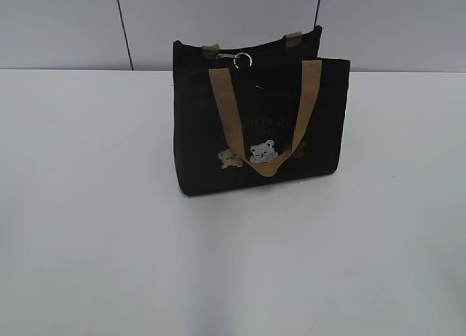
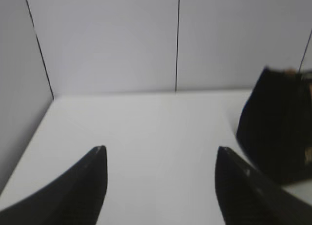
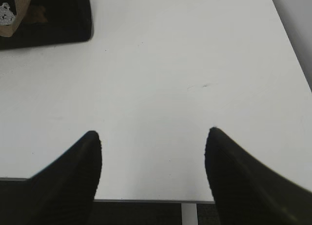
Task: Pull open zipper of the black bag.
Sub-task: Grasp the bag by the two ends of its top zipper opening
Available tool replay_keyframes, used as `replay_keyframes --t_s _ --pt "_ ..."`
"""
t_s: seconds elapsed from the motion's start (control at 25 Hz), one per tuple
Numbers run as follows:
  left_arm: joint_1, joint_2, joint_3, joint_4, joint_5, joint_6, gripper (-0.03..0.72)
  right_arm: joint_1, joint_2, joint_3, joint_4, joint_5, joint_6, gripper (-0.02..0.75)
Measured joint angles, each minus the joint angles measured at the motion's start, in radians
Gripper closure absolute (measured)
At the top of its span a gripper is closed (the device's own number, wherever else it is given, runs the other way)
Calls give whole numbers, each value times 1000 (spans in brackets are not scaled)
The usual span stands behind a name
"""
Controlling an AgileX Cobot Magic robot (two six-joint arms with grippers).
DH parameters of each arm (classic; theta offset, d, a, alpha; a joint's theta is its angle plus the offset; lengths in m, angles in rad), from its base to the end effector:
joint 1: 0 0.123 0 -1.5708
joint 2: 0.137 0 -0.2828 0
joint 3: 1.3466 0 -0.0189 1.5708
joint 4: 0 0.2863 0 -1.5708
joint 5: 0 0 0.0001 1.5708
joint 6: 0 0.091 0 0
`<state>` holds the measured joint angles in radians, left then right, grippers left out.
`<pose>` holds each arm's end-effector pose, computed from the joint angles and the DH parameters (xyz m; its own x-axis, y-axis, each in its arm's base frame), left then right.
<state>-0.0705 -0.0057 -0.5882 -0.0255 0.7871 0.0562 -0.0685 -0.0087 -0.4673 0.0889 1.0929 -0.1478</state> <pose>0.0205 -0.0031 0.3453 -0.1019 0.0455 -0.9938 0.0923 0.9951 0.0361 0.0302 0.0051 0.2822 -0.4999 -0.0723 -0.8631 -0.0533 0.9972 -0.0526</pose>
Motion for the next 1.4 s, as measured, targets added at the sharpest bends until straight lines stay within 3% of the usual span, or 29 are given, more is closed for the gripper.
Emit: replay_keyframes --t_s 0.16,0.4,0.52,0.92,1.08,1.28,1.4 --pt "0 27 36 26 -268 0 177 0 0 0 0 0 0 236" --pt "0 208 177 18 -433 0 198 0 0 0 1 0 0 236" --pt "0 320 240 17 -604 0 201 0 0 0 1 0 0 236" --pt "-1 748 261 15 -986 0 220 0 0 0 1 0 0 236" --pt "-2 923 263 84 -1163 -12 233 0 0 0 1 0 0 236" --pt "-2 1149 263 330 -1479 -162 247 0 0 0 0 0 0 236" --pt "0 1316 262 415 -1684 -203 248 0 0 0 0 0 0 236"
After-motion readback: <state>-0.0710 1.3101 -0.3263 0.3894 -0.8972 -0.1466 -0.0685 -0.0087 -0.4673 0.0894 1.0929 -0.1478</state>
